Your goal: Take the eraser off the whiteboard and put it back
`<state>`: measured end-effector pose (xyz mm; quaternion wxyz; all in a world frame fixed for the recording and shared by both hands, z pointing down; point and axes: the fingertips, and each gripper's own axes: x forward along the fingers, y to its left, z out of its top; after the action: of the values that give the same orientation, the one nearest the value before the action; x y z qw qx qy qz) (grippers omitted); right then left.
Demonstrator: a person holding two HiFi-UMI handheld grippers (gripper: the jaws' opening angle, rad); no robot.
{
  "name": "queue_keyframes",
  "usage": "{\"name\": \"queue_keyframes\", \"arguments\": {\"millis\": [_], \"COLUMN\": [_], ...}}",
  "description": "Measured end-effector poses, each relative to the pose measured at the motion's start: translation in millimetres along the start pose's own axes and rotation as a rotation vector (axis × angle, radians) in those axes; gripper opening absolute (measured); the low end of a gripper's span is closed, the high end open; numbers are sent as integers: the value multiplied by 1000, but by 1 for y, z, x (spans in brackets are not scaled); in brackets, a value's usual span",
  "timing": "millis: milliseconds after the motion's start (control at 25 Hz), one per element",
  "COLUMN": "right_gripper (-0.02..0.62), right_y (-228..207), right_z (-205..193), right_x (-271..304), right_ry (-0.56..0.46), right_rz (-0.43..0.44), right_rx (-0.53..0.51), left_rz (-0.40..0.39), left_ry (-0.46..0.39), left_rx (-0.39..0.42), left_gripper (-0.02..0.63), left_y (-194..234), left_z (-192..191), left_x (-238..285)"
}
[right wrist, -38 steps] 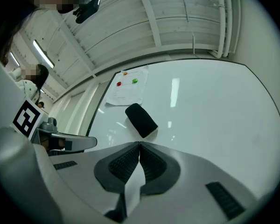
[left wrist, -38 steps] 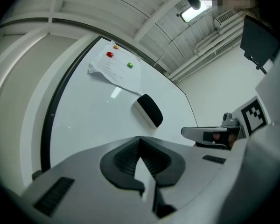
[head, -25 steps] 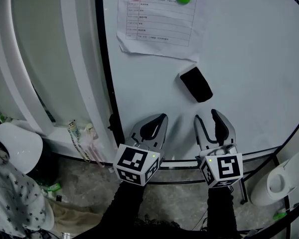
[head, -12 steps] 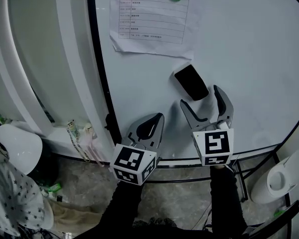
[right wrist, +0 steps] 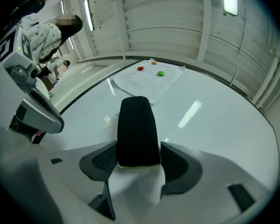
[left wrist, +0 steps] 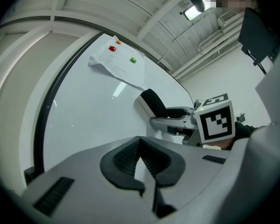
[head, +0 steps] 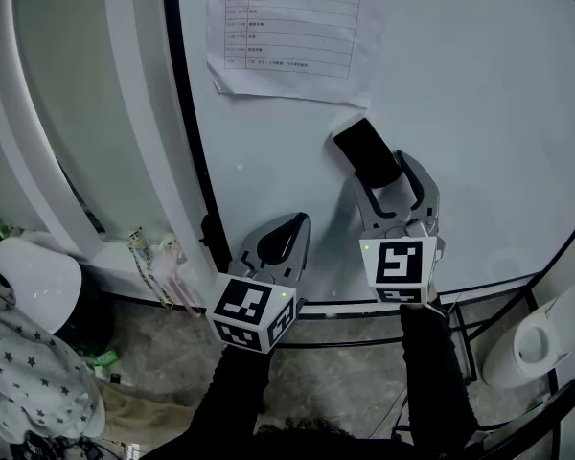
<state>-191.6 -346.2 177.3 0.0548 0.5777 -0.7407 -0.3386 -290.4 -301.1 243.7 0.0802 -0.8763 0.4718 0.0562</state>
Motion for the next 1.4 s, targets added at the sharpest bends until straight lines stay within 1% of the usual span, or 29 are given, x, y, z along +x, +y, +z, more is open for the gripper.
{"name": "queue_keyframes", "arguments": {"millis": [40,440,760,1080,1400], "right_gripper": [288,279,279,279,279], "right_y": [1,2,-6,-35,-64], "right_z": [0,2,-4,-3,-9], "right_x": [0,-2,-20,-57,-103], "right_ry": [0,-2,-2,2,20], "right_rz": [-3,14,6,-39,-101], "right_rx": [-8,4,59,86,157], "left_rz": [0,1,8,-1,7], "left_ry": [-1,2,7,3,4], "left_rx": [1,4,2,2,24], "left_gripper": [6,6,6,6,6], "left_y": [0,-4,-7,-18,-26], "left_z": [0,-2,-5,-4,-4], "left_x": [0,4,4,9,9]}}
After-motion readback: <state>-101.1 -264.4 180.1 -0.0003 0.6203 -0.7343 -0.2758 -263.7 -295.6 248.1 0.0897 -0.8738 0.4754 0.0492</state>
